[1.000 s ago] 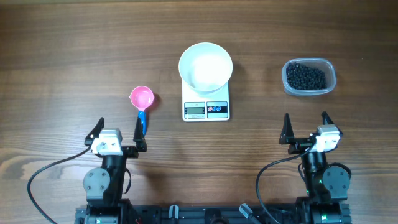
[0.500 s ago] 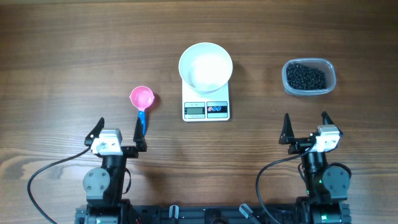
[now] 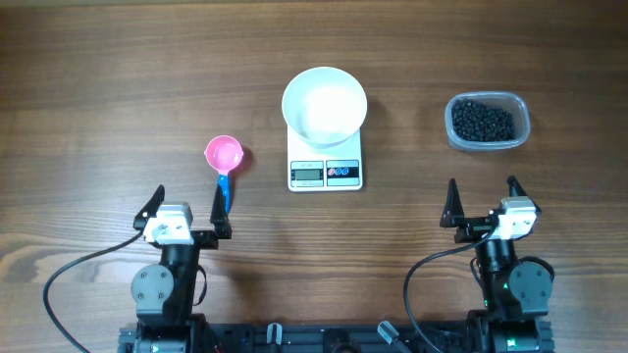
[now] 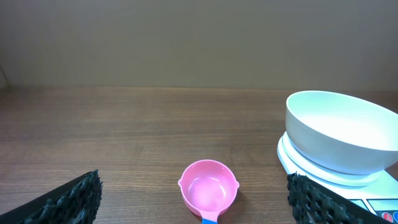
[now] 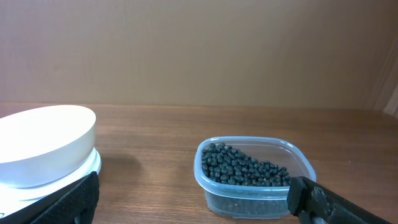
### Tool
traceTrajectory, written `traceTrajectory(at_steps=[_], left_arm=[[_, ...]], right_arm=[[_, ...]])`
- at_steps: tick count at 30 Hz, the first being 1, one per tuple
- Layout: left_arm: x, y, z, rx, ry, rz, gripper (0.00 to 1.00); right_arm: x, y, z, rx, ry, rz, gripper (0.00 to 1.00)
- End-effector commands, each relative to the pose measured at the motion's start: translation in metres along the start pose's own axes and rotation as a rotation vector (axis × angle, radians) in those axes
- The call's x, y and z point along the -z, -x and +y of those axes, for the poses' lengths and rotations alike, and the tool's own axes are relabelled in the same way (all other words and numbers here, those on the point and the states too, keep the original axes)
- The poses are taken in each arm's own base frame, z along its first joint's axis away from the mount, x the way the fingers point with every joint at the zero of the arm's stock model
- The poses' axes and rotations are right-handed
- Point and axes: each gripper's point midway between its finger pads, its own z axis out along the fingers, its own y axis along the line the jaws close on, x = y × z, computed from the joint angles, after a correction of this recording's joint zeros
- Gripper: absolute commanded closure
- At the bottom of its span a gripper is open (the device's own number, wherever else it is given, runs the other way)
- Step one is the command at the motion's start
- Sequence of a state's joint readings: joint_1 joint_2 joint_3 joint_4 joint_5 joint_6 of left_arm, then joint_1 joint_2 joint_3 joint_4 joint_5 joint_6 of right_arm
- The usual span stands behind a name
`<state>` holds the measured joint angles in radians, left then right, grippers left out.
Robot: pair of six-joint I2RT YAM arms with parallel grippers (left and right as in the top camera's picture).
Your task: Scoop item into bowl and weigh 150g on scale
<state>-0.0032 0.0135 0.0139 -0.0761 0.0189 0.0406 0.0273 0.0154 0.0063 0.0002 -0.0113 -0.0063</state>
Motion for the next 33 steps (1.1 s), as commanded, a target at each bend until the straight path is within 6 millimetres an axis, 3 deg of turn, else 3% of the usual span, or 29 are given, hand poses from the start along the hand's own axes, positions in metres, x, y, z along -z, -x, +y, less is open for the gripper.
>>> traceTrajectory(at_steps=[1, 8, 9, 10, 11, 12, 13, 17, 19, 24, 27, 31, 33], left_arm=[[0.0, -0.001, 0.004, -0.004, 0.018, -0.004, 0.0], [0.0, -0.001, 0.004, -0.005, 0.019, -0.005, 0.0], [0.0, 0.003, -0.005, -0.004, -0.033, -0.022, 0.0], [0.003, 0.006, -0.029, -0.005, -0.17, -0.031, 0.0], [0.017, 0.005, -0.074, 0.019, -0.449, -0.02, 0.0], [0.044, 0.017, -0.113, -0.014, -0.72, -0.076, 0.0], [0.055, 0.027, -0.124, -0.046, -0.805, -0.128, 0.0], [0.076, 0.088, -0.125, -0.18, -0.797, -0.44, 0.0], [0.085, 0.12, -0.116, -0.15, -0.734, -0.567, 0.0], [0.091, 0.167, -0.102, -0.105, -0.625, -0.605, 0.0], [0.071, 0.168, -0.094, -0.057, -0.574, -0.403, 0.0], [0.026, 0.141, -0.062, 0.081, -0.382, 0.028, 0.0], [0.008, 0.126, -0.068, 0.151, -0.424, 0.243, 0.0]], right_arm=[[0.0, 0.001, 0.001, 0.017, 0.01, -0.007, 0.0], [0.0, 0.001, 0.001, 0.017, 0.01, -0.007, 0.0], [0.0, 0.001, 0.001, 0.017, 0.01, -0.007, 0.0], [0.0, 0.001, 0.001, 0.017, 0.01, -0.007, 0.0], [0.0, 0.001, 0.001, 0.017, 0.01, -0.007, 0.0], [0.0, 0.001, 0.001, 0.017, 0.01, -0.007, 0.0], [0.0, 0.001, 0.001, 0.017, 0.01, -0.007, 0.0], [0.0, 0.001, 0.001, 0.017, 0.01, -0.007, 0.0], [0.0, 0.001, 0.001, 0.017, 0.01, -0.007, 0.0], [0.0, 0.001, 0.001, 0.017, 0.01, -0.007, 0.0], [0.0, 0.001, 0.001, 0.017, 0.01, -0.007, 0.0], [0.0, 0.001, 0.001, 0.017, 0.01, -0.007, 0.0], [0.0, 0.001, 0.001, 0.017, 0.01, -0.007, 0.0]])
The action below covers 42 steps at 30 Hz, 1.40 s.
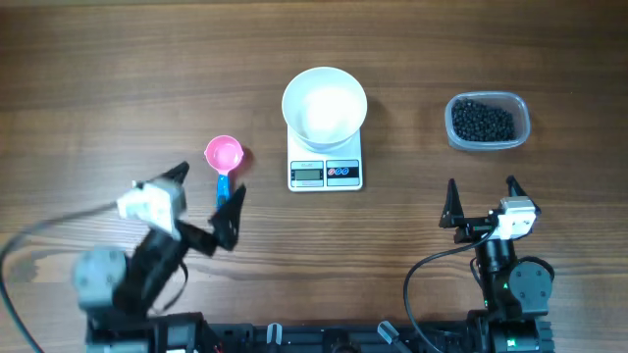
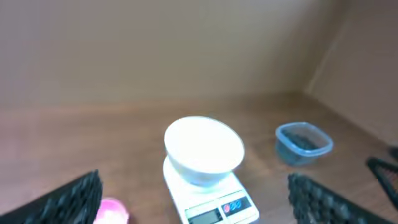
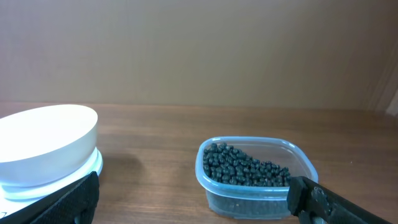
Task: Scoop item into bowl and weigh 150g on scale
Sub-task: 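Reach the left gripper to the pink scoop and grasp its blue handle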
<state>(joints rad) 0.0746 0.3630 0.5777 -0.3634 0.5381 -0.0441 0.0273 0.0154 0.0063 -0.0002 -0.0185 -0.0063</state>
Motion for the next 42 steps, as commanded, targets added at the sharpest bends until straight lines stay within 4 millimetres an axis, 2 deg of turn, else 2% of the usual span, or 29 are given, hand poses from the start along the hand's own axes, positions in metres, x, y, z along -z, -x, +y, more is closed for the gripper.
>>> traceTrajectory(at_steps=[1, 2, 3, 6, 7, 8, 10, 13, 14, 16, 18, 20, 23, 25, 27, 29, 31, 33, 34, 35, 36, 37, 42], left_arm=[[-0.026, 0.003, 0.003, 0.102, -0.065, 0.174, 0.0], [-0.033, -0.003, -0.008, 0.139, -0.167, 0.215, 0.0], [-0.038, -0.011, -0.012, 0.173, -0.215, 0.254, 0.0], [-0.061, -0.041, 0.007, 0.266, -0.19, 0.369, 0.0], [-0.068, -0.053, 0.023, 0.29, -0.111, 0.405, 0.0], [-0.073, -0.069, 0.056, 0.399, 0.087, 0.447, 0.0], [-0.071, -0.093, 0.098, 0.593, 0.372, 0.474, 0.0], [-0.072, -0.111, 0.102, 0.627, 0.397, 0.538, 0.0], [-0.068, -0.117, 0.111, 0.618, 0.46, 0.551, 0.0], [-0.041, -0.144, 0.144, 0.594, 0.72, 0.627, 0.0], [-0.039, -0.166, 0.142, 0.628, 0.731, 0.717, 0.0], [-0.048, -0.194, 0.133, 0.697, 0.671, 0.825, 0.0], [-0.052, -0.215, 0.135, 0.722, 0.674, 0.891, 0.0], [-0.057, -0.218, 0.135, 0.656, 0.611, 0.912, 0.09], [-0.063, -0.221, 0.129, 0.634, 0.539, 0.932, 0.09], [-0.063, -0.232, 0.129, 0.616, 0.525, 0.97, 0.11], [-0.073, -0.242, 0.118, 0.607, 0.406, 1.001, 0.12], [-0.078, -0.249, 0.117, 0.61, 0.372, 1.014, 0.15], [-0.08, -0.252, 0.118, 0.608, 0.369, 1.014, 0.25], [-0.081, -0.253, 0.115, 0.602, 0.342, 1.02, 0.32], [-0.083, -0.253, 0.108, 0.587, 0.276, 1.027, 0.29], [-0.083, -0.254, 0.106, 0.586, 0.26, 1.029, 0.22], [-0.09, -0.252, 0.111, 0.572, 0.258, 0.999, 0.3]], right_arm=[[0.0, 0.001, 0.0, 0.017, 0.003, -0.007, 0.0], [0.0, 0.001, 0.0, 0.017, 0.003, -0.007, 0.0], [0.0, 0.001, 0.0, 0.017, 0.003, -0.007, 0.0], [0.0, 0.001, 0.0, 0.017, 0.003, -0.007, 0.0], [0.0, 0.001, 0.0, 0.017, 0.003, -0.007, 0.0], [0.0, 0.001, 0.0, 0.017, 0.003, -0.007, 0.0], [0.0, 0.001, 0.0, 0.017, 0.003, -0.007, 0.0], [0.0, 0.001, 0.0, 0.017, 0.003, -0.007, 0.0], [0.0, 0.001, 0.0, 0.017, 0.003, -0.007, 0.0], [0.0, 0.001, 0.0, 0.017, 0.003, -0.007, 0.0], [0.0, 0.001, 0.0, 0.017, 0.003, -0.007, 0.0], [0.0, 0.001, 0.0, 0.017, 0.003, -0.007, 0.0], [0.0, 0.001, 0.0, 0.017, 0.003, -0.007, 0.0], [0.0, 0.001, 0.0, 0.017, 0.003, -0.007, 0.0], [0.0, 0.001, 0.0, 0.017, 0.003, -0.007, 0.0], [0.0, 0.001, 0.0, 0.017, 0.003, -0.007, 0.0], [0.0, 0.001, 0.0, 0.017, 0.003, -0.007, 0.0], [0.0, 0.001, 0.0, 0.017, 0.003, -0.007, 0.0], [0.0, 0.001, 0.0, 0.017, 0.003, -0.007, 0.0], [0.0, 0.001, 0.0, 0.017, 0.003, -0.007, 0.0], [0.0, 0.001, 0.0, 0.017, 0.003, -0.007, 0.0], [0.0, 0.001, 0.0, 0.017, 0.002, -0.007, 0.0], [0.0, 0.001, 0.0, 0.017, 0.003, -0.007, 0.0]])
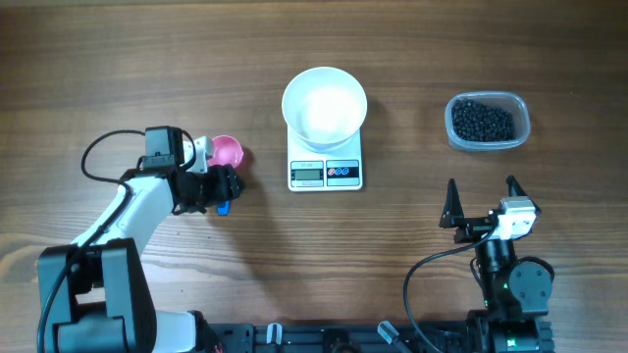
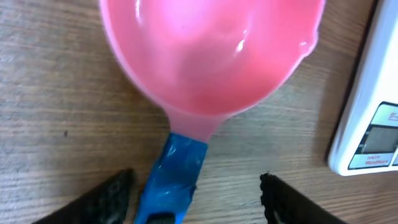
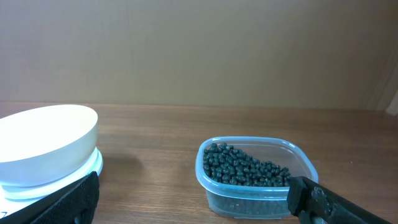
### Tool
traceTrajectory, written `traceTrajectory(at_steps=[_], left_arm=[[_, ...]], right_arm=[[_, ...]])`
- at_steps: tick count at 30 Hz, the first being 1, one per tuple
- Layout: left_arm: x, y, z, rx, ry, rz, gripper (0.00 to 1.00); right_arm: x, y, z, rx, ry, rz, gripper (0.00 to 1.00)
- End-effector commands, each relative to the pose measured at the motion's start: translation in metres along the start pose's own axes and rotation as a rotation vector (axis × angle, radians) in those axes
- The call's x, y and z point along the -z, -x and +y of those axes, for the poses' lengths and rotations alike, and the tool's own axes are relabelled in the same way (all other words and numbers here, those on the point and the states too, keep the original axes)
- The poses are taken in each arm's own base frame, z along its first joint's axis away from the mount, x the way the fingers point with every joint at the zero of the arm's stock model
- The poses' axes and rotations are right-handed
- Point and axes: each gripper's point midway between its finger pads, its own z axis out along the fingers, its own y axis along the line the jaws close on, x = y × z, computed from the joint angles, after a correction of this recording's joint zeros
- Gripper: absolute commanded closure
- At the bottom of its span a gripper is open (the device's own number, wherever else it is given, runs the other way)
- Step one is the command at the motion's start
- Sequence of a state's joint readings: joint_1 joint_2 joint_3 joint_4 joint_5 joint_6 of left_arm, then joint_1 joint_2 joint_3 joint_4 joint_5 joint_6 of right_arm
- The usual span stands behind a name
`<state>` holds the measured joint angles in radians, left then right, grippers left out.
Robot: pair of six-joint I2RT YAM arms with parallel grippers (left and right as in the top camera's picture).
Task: Scoop item into bowl and weigh 150g on scale
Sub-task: 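Reach the left gripper to the pink scoop and grasp its blue handle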
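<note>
A pink scoop (image 1: 225, 151) with a blue handle (image 2: 174, 180) lies on the table left of the scale (image 1: 326, 169). My left gripper (image 1: 218, 188) is open and low over the handle, one finger (image 2: 106, 200) on each side of it, neither clearly touching. The pink cup (image 2: 211, 50) is empty. A white bowl (image 1: 325, 105) sits empty on the scale. A clear tub of small black beans (image 1: 488, 122) stands at the far right. My right gripper (image 1: 481, 208) is open near the front edge, with the bean tub (image 3: 255, 174) ahead of it.
The scale's display and buttons (image 1: 326, 174) face the front edge, and its corner (image 2: 373, 124) shows just right of the scoop. The left arm's cable (image 1: 93, 157) loops over the table to the left. Bare wood lies between the scale and the tub.
My left gripper was raised and turned toward the bowl, off the scoop. It now sits low over the scoop's blue handle, open on both sides of it. The right arm has not moved.
Both grippers first rested open at the front edge, the scoop just ahead of the left one. Then the left arm was lifted and swung, its camera facing bowl and tub. Now it is down at the scoop handle, open.
</note>
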<state>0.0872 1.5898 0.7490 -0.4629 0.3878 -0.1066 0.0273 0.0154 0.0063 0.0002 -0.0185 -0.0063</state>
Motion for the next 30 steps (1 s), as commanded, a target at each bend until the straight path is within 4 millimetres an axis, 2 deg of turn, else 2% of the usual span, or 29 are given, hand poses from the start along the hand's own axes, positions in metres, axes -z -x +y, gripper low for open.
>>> traceTrajectory(at_steps=[1, 3, 4, 5, 8, 11, 12, 17, 19, 21, 23, 25, 26, 27, 30], left_arm=[[-0.005, 0.0, -0.001, -0.02, -0.022, 0.008, 0.33], [-0.011, -0.005, 0.002, -0.007, -0.016, 0.039, 0.4], [-0.014, -0.008, 0.004, -0.001, -0.014, 0.053, 0.4], [-0.019, -0.012, 0.007, 0.01, -0.01, 0.075, 0.46], [-0.021, -0.012, 0.008, 0.014, -0.01, 0.077, 0.55], [-0.021, -0.011, 0.007, 0.012, -0.011, 0.071, 0.74], [-0.021, -0.009, 0.007, 0.009, -0.012, 0.065, 0.77], [-0.021, 0.0, 0.006, -0.007, -0.019, 0.027, 0.83], [-0.021, 0.001, 0.005, -0.001, -0.023, 0.024, 0.9], [-0.014, 0.006, -0.008, 0.007, -0.078, 0.002, 0.95], [0.006, 0.017, -0.033, -0.03, -0.178, -0.052, 0.96], [0.037, 0.028, -0.067, -0.086, -0.316, -0.12, 0.96], [0.059, 0.031, -0.088, -0.114, -0.406, -0.156, 0.96], [0.09, 0.031, -0.111, -0.155, -0.502, -0.21, 0.96], [0.154, 0.013, -0.157, -0.27, -0.676, -0.295, 0.96]], right_arm=[[0.0, 0.001, 0.0, 0.017, 0.003, -0.007, 0.0], [0.0, 0.001, 0.0, 0.017, 0.003, -0.007, 0.0], [0.0, 0.001, 0.0, 0.017, 0.003, -0.007, 0.0], [0.0, 0.001, 0.0, 0.017, 0.003, -0.007, 0.0], [0.0, 0.001, 0.0, 0.017, 0.003, -0.007, 0.0], [0.0, 0.001, 0.0, 0.017, 0.003, -0.007, 0.0], [0.0, 0.001, 0.0, 0.017, 0.003, -0.007, 0.0], [0.0, 0.001, 0.0, 0.017, 0.003, -0.007, 0.0], [0.0, 0.001, 0.0, 0.017, 0.003, -0.007, 0.0], [0.0, 0.001, 0.0, 0.017, 0.003, -0.007, 0.0], [0.0, 0.001, 0.0, 0.017, 0.003, -0.007, 0.0], [0.0, 0.001, 0.0, 0.017, 0.003, -0.007, 0.0], [0.0, 0.001, 0.0, 0.017, 0.003, -0.007, 0.0], [0.0, 0.001, 0.0, 0.017, 0.003, -0.007, 0.0], [0.0, 0.001, 0.0, 0.017, 0.003, -0.007, 0.0]])
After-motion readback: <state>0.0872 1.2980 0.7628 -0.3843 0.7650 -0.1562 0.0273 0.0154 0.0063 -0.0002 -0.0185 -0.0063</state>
